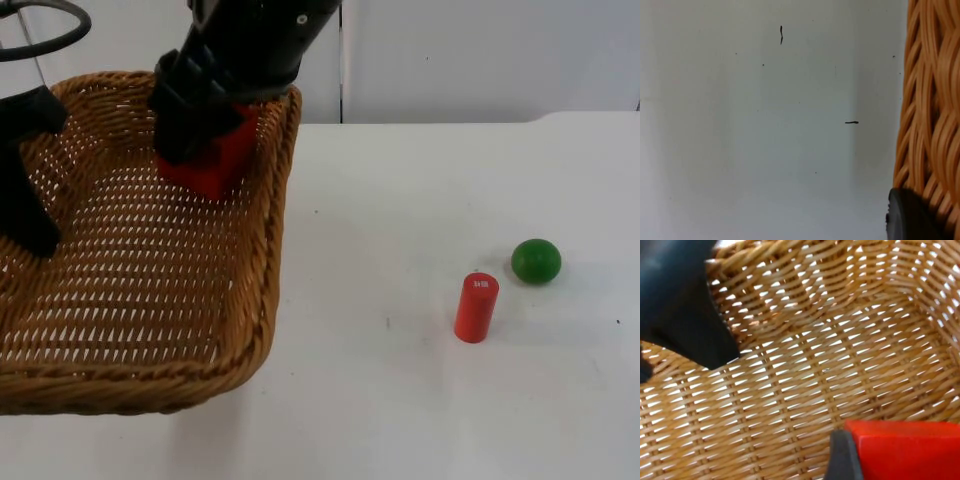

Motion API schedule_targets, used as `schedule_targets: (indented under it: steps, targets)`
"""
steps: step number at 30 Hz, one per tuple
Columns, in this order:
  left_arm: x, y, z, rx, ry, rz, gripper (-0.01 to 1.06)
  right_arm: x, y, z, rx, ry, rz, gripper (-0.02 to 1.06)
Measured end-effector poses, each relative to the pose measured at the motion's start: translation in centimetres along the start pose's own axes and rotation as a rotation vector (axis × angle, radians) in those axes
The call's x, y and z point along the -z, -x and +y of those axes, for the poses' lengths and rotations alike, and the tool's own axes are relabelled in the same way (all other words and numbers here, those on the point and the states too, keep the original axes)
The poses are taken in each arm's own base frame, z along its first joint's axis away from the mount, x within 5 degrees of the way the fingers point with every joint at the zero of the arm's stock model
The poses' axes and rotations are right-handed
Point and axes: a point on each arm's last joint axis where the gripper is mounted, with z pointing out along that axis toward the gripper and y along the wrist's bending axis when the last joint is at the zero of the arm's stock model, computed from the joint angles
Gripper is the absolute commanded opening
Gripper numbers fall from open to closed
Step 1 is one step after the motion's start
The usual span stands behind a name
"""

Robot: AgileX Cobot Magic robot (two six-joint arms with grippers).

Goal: Pick up the basket with the left hand and place the object to the left of the red cylinder into the basket with the right hand.

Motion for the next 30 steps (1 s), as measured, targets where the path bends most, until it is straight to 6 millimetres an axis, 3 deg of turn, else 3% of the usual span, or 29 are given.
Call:
schedule_targets:
  steps: [3, 7, 8, 9, 11, 12, 15, 30]
  targets:
    - [0.0, 0.0, 0.0, 0.0, 0.0, 0.0, 0.0, -0.21, -0.09, -0.03, -0.001, 0.001, 0.004, 0.06]
    - [0.0, 0.0, 0.0, 0.0, 0.0, 0.0, 0.0, -0.31, -0.14, -0.04, 0.0, 0.002, 0.006, 0.32]
    - [0.0, 0.0, 0.0, 0.0, 0.0, 0.0, 0.0, -0.31, -0.14, -0.04, 0.0, 0.002, 0.006, 0.32]
    - [0.0, 0.0, 0.0, 0.0, 0.0, 0.0, 0.0, -0.39, -0.17, -0.05, 0.0, 0.003, 0.008, 0.46]
    - [0.0, 0.0, 0.0, 0.0, 0.0, 0.0, 0.0, -0.39, -0.17, -0.05, 0.0, 0.003, 0.008, 0.63]
    - [0.0, 0.0, 0.0, 0.0, 0.0, 0.0, 0.0, -0.39, -0.14, -0.07, 0.0, 0.0, 0.004, 0.63]
    - [-0.04, -0.06, 0.08, -0.004, 0.006, 0.004, 0.0, -0.39, -0.05, -0.13, 0.0, -0.005, -0.005, 0.79]
    - [-0.04, -0.06, 0.09, -0.005, 0.008, 0.004, 0.0, -0.38, -0.41, -0.06, 0.011, 0.002, 0.034, 0.82]
